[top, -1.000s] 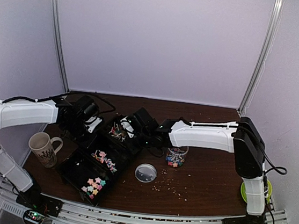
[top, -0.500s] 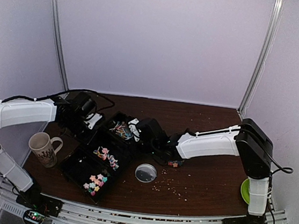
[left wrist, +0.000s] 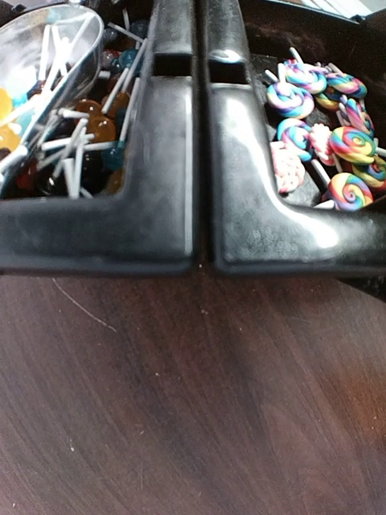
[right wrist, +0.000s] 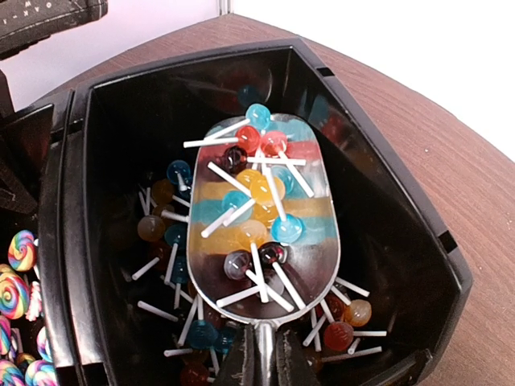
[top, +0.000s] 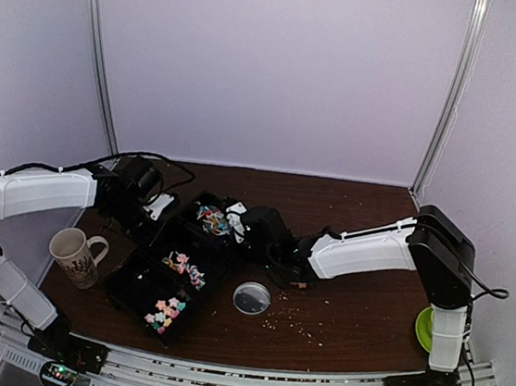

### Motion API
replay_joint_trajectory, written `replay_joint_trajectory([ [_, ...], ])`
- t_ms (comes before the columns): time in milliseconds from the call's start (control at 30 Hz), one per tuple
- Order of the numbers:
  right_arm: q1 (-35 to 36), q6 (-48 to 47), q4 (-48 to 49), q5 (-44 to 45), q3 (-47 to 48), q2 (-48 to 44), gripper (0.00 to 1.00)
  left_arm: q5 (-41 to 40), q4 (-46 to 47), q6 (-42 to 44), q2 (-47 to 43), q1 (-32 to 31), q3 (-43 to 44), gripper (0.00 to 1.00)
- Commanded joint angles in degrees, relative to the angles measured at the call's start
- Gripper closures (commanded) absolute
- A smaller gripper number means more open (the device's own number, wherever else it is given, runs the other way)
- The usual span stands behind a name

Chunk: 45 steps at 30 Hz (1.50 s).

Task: Pack the candies
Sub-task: Scoop the fake candies from the plate, then place the fake candies in the packing box.

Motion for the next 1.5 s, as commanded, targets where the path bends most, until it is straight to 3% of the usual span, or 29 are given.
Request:
replay_joint_trajectory([
  [0,-1.5,-1.0,-2.8,5.0,-4.1,-1.0,1.00,13.8,11.1,-1.9,-2.2,0.9,3.5,1.00],
  [867,-3.4,-3.5,10.8,0.5,-15.9,-12.9,1.00,11.6,8.4,-2.1,0.0,1.5,4.6,1.00],
  [1467,-4.0,-5.8,2.3,-1.2,-21.8,-28.5,1.00,9.6,6.5,-1.9,0.6,1.6,5.1,1.00],
])
